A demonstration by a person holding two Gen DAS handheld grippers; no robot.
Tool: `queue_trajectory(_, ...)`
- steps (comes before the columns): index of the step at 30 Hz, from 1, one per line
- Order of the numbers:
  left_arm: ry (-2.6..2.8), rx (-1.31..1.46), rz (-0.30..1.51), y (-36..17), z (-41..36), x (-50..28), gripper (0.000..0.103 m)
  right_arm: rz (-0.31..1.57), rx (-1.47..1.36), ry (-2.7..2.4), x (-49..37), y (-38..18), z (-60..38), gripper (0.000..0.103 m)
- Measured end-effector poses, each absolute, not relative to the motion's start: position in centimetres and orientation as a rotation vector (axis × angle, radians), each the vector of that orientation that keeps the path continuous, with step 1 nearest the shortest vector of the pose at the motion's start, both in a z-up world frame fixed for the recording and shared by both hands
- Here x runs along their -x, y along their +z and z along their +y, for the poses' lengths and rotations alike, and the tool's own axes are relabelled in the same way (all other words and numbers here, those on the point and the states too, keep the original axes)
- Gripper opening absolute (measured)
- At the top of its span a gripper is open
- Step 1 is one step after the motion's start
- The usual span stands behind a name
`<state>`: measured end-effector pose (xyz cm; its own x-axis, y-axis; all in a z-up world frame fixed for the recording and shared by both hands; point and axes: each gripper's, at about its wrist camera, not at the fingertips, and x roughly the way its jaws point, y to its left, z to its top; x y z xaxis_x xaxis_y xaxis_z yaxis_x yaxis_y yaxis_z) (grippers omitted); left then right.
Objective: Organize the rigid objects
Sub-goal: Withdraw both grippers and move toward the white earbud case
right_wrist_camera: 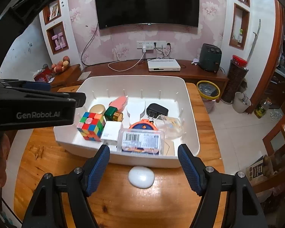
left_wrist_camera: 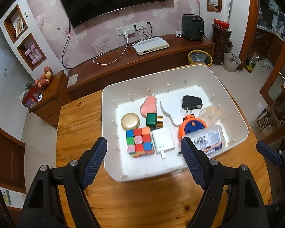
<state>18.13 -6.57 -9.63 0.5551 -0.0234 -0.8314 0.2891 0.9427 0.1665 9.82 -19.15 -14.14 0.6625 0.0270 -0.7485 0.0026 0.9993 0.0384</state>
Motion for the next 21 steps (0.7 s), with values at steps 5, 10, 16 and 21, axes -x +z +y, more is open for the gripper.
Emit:
queue_trajectory(5, -0.18, -0.282, 0.962, -10.5, -5.6, -16.2, 0.082, 0.851, -0.051, 0.006, -8.4, -14.5, -18.8, 0.075)
queue_trajectory(10, -0.176, -0.267, 0.961, -11.7, -4.5, -14.2, 0.082, 0.87, -0.058, -0.017, -7.5, -15.5, -18.9, 0.075)
queue_trajectory(16, -0.15, -0.253, 0.973, -13.9, -3.1, -12.6, 0.082, 0.913, -0.067, -0.053, -6.7, -18.4, -19.4, 0.075)
queue_trajectory(21, -0.108, -0.218, 0.999, -16.0, -1.6, -12.2, 0.082, 0.948, -0.079, -0.073, -6.8, -21.3, -19.9, 0.075)
